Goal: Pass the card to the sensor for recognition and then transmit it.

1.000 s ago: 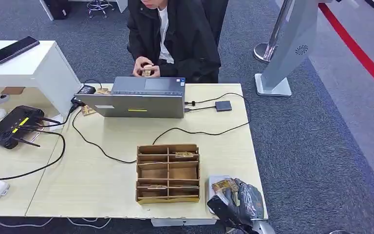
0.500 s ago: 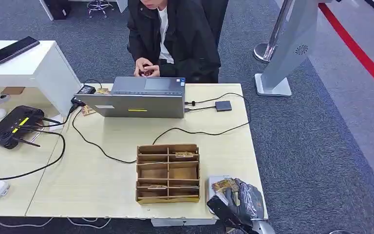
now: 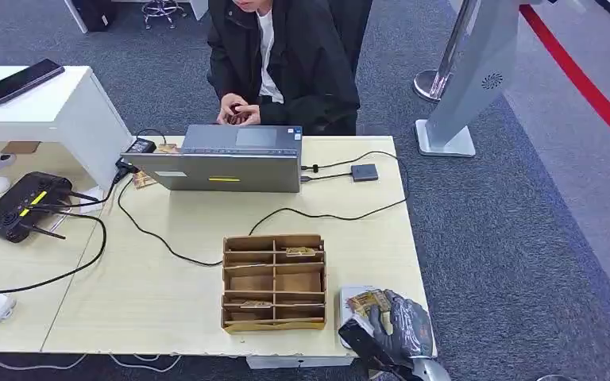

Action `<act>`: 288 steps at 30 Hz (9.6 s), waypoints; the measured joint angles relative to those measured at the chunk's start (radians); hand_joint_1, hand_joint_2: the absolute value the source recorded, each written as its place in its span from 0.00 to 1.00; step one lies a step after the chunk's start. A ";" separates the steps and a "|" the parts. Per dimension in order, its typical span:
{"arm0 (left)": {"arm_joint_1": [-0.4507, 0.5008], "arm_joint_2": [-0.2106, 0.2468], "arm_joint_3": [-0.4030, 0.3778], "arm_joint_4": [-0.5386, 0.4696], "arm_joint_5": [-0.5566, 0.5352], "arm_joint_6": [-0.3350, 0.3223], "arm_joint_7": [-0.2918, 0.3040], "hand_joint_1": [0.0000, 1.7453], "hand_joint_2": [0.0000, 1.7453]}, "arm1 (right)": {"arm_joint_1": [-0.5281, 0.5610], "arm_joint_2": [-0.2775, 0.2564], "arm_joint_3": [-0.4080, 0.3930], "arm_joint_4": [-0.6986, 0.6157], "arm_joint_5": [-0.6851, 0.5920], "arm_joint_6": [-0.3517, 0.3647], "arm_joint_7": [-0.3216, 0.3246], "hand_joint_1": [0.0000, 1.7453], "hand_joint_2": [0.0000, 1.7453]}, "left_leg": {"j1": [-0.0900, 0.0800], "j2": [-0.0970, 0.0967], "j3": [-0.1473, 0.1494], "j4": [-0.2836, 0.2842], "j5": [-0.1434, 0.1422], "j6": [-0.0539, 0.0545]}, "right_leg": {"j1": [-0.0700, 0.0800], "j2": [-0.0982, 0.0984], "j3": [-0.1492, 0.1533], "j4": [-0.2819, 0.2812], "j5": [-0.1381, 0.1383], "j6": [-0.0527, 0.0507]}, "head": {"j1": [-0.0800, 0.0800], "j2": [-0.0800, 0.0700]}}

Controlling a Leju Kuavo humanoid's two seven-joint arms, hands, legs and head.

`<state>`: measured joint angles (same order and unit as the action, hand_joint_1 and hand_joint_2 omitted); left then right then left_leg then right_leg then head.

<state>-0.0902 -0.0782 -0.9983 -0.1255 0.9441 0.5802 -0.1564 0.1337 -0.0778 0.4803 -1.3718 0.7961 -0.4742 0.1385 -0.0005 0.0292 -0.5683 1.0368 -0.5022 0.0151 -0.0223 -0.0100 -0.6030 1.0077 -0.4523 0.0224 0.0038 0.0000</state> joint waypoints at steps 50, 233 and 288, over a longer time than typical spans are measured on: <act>-0.002 0.000 -0.042 0.000 0.039 0.000 -0.010 0.00 0.00 | 0.016 0.049 -0.063 -0.325 0.211 -0.145 -0.214 1.00 1.00 | 0.000 0.000 -0.001 0.000 -0.001 -0.001 | 0.000 0.000 -0.001 0.000 -0.001 0.000 | 0.000 0.000; -0.041 -0.006 -0.162 0.018 0.015 -0.027 0.032 0.00 0.00 | -0.392 0.066 0.297 -0.048 0.348 0.170 -0.112 0.00 1.00 | 0.001 -0.001 -0.001 0.000 -0.001 -0.001 | 0.000 -0.001 -0.001 0.001 -0.002 -0.002 | 0.000 0.000; -0.050 -0.006 -0.199 0.018 0.016 -0.034 0.038 0.00 0.00 | -0.412 0.068 0.286 0.015 0.349 0.200 -0.079 0.25 1.00 | 0.001 -0.001 -0.001 0.000 -0.001 -0.001 | 0.000 -0.001 -0.001 0.001 -0.002 -0.001 | 0.000 0.000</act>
<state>-0.1400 -0.0847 -1.1975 -0.1080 0.9606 0.5459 -0.1183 -0.2785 -0.0103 0.7668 -1.3573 1.1448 -0.2743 0.0595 0.0008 0.0285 -0.5691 1.0367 -0.5033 0.0144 -0.0220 -0.0111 -0.6040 1.0088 -0.4547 0.0209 0.0038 0.0000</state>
